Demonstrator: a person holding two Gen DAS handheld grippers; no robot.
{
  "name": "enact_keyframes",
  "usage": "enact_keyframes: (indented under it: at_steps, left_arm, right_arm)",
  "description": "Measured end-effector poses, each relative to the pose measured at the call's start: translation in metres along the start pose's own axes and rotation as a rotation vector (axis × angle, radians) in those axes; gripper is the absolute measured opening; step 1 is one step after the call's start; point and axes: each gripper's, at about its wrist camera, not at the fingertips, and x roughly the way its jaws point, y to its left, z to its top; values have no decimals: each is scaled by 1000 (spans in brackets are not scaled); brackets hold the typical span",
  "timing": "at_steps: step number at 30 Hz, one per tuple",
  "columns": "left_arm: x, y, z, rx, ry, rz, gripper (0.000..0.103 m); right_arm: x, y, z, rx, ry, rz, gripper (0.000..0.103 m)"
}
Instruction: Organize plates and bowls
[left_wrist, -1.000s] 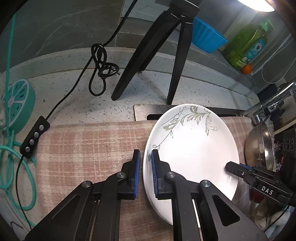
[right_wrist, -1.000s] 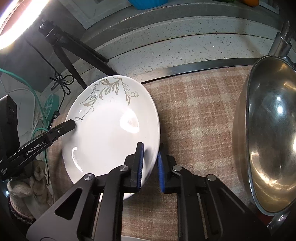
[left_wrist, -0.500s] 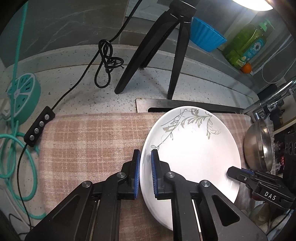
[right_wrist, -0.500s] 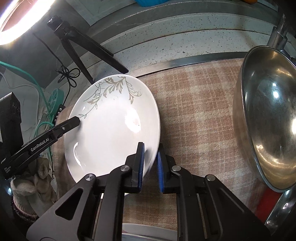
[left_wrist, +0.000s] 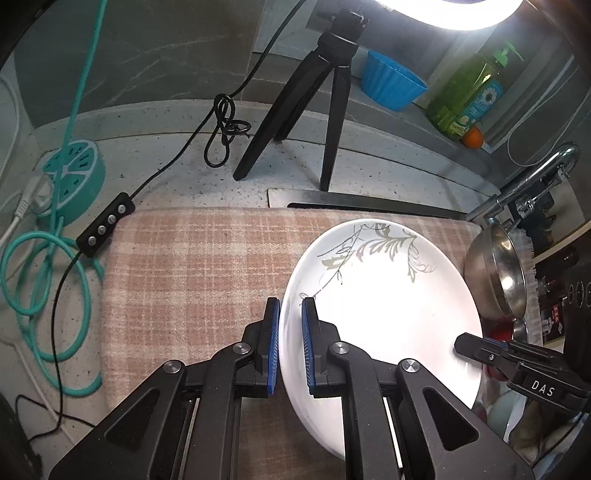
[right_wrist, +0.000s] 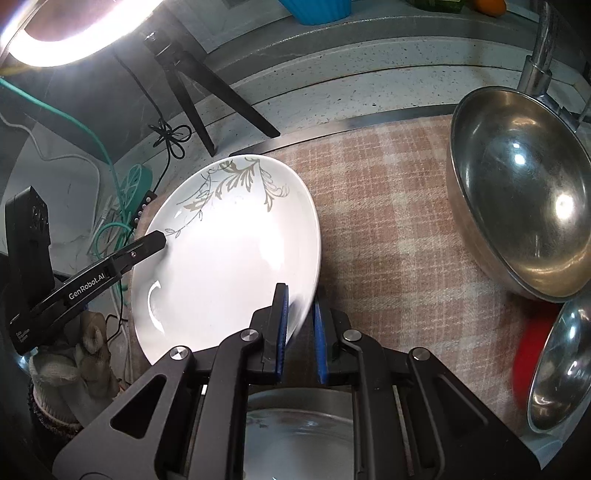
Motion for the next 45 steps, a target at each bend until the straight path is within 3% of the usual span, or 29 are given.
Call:
enact_keyframes:
  at_steps: [21,45]
  left_arm:
    - [-54,-43,-56,54,-55,-59,10]
    - [-51,-84,-120,123,21,-98,10]
  right_arm:
    - [-57,-11,-72,-21,-20,18,13]
    - [-84,-45,-161,6,42,-14,14]
